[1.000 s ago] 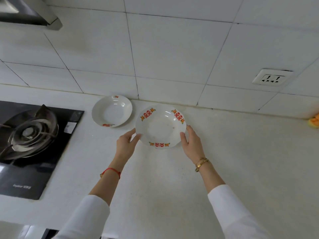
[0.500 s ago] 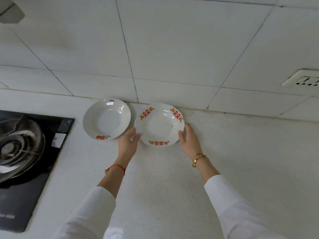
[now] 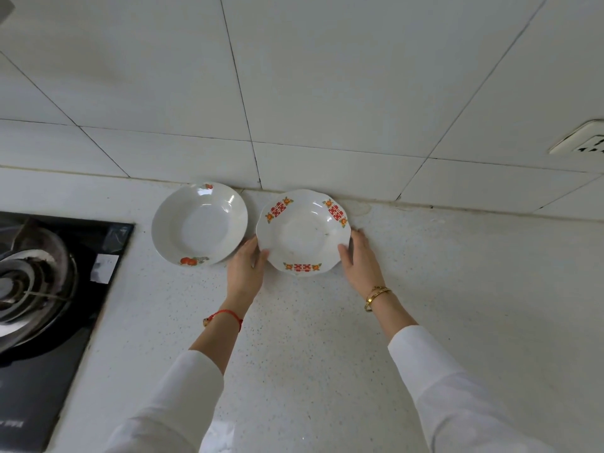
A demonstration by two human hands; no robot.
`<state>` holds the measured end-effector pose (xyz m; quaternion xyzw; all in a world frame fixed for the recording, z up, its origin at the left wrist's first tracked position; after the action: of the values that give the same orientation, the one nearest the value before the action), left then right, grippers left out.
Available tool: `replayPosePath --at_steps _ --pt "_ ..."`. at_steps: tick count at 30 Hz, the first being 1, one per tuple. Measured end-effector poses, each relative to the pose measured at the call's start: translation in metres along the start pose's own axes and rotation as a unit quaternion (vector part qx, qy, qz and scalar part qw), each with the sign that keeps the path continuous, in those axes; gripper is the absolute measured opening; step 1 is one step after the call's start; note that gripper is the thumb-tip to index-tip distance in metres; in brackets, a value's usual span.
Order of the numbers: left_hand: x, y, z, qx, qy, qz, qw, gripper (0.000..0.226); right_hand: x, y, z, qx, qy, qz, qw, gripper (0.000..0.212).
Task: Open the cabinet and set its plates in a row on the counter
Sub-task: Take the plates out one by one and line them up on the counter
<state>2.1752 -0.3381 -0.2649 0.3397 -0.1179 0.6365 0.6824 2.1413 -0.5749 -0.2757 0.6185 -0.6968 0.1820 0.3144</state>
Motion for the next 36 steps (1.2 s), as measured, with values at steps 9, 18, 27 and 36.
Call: replayPosePath --at_steps 9,18,27,36 --pt "0.023 0.037 0.005 0.001 -0.038 0.02 0.999 0.053 0.015 0.033 -0.018 -0.042 0.041 0.032 0.998 0.053" --pt "0.086 0.11 0.017 -0.113 -0.095 0.028 0.989 0.045 0.051 0.114 -0.067 0.008 0.05 0.081 0.995 0.05" --pt "0.131 0.187 0.014 -0.199 -0.099 0.039 0.974 0.042 0.066 0.216 -0.108 0.045 0.054 0.12 0.99 0.049" --pt "0.152 0.269 -0.008 -0.24 -0.091 0.057 0.965 0.04 0.068 0.31 -0.127 0.058 0.053 0.144 0.986 0.049"
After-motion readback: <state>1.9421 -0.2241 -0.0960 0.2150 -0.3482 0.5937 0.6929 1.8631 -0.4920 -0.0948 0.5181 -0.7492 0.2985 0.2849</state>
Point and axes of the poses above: each hand's wrist, its own y-axis away from the middle knuckle, its own x-axis out of the back of the hand, z = x × y, the point moved 3 cm from there along -y, towards the middle knuckle, and after that the axes turned 8 degrees about x, right-handed, at the moved point
